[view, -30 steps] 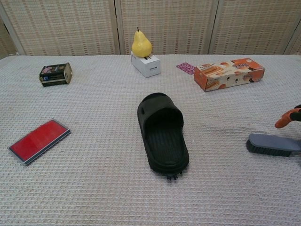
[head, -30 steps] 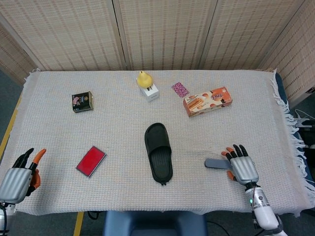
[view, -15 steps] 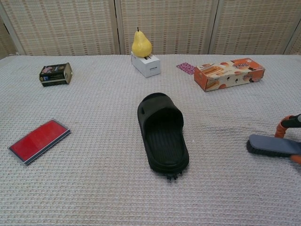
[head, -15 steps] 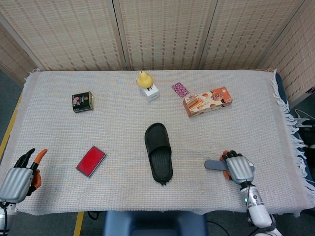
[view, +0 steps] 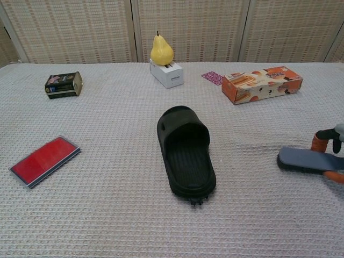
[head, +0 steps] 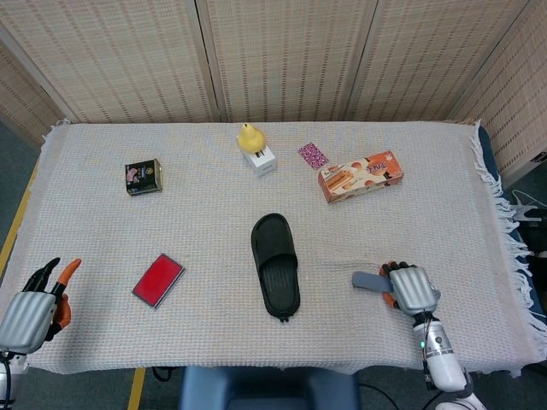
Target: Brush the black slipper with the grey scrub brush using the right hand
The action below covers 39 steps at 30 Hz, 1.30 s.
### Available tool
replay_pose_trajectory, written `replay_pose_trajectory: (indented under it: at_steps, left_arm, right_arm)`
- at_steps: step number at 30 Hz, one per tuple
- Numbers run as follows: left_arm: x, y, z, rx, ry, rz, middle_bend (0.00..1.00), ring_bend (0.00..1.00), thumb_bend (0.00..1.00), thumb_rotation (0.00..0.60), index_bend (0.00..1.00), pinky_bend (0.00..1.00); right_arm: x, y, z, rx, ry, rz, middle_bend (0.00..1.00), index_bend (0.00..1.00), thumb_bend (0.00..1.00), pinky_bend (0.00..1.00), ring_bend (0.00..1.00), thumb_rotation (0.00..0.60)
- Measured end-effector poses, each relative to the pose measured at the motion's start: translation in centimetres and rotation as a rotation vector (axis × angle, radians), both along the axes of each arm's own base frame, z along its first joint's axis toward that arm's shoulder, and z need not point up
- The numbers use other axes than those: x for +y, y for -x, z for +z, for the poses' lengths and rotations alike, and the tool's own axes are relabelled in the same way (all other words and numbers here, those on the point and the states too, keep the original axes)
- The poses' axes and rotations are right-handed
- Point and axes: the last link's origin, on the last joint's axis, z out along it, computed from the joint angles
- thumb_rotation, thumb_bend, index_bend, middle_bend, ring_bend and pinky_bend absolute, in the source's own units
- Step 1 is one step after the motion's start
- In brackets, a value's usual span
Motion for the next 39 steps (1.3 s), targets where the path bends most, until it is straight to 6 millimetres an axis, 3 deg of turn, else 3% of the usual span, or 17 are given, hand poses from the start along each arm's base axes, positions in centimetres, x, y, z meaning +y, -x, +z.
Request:
replay_pose_trajectory:
  at_steps: [6, 16, 25, 33, 39]
  left_arm:
    - [0.0, 0.0, 0.0, -0.002, -0.002, -0.002, 0.00, 0.00, 0.44, 0.600, 0.00, 0.15]
    - [-0.1, -0.1, -0.1, -0.002, 0.002, -0.006, 0.00, 0.00, 0.44, 0.600, 0.00, 0.15]
    - [0.0, -0.2, -0.2, -0.002, 0.008, -0.005, 0.00, 0.00, 0.44, 0.600, 0.00, 0.16]
    - [0.0, -0.1, -0.1, -0.010, 0.007, -0.002, 0.00, 0.00, 0.44, 0.600, 0.00, 0.17]
    - [0.1, 0.1, 0.2, -0.022, 0.007, 0.006, 0.00, 0.00, 0.44, 0.600, 0.00, 0.17]
  right_arm:
    - [-0.6, -0.2, 0.5, -0.042, 0.006, 0.003, 0.51, 0.74, 0.33, 0.67, 0.48, 0.600]
    - [-1.9, -1.3, 3.1, -0.206, 0.011, -0.020, 0.52, 0.76, 0.33, 0.67, 0.48, 0.600]
    - [-3.3, -3.4, 4.8, -0.286, 0.002, 0.004, 0.52, 0.76, 0.34, 0.67, 0.48, 0.600]
    - [-5.5, -6.1, 4.3, -0.238, -0.029, 0.050, 0.52, 0.76, 0.34, 0.67, 0.48, 0.600]
    - [-8.2, -8.5, 2.1, -0.217, -0.066, 0.057, 0.53, 0.77, 0.35, 0.67, 0.48, 0.600]
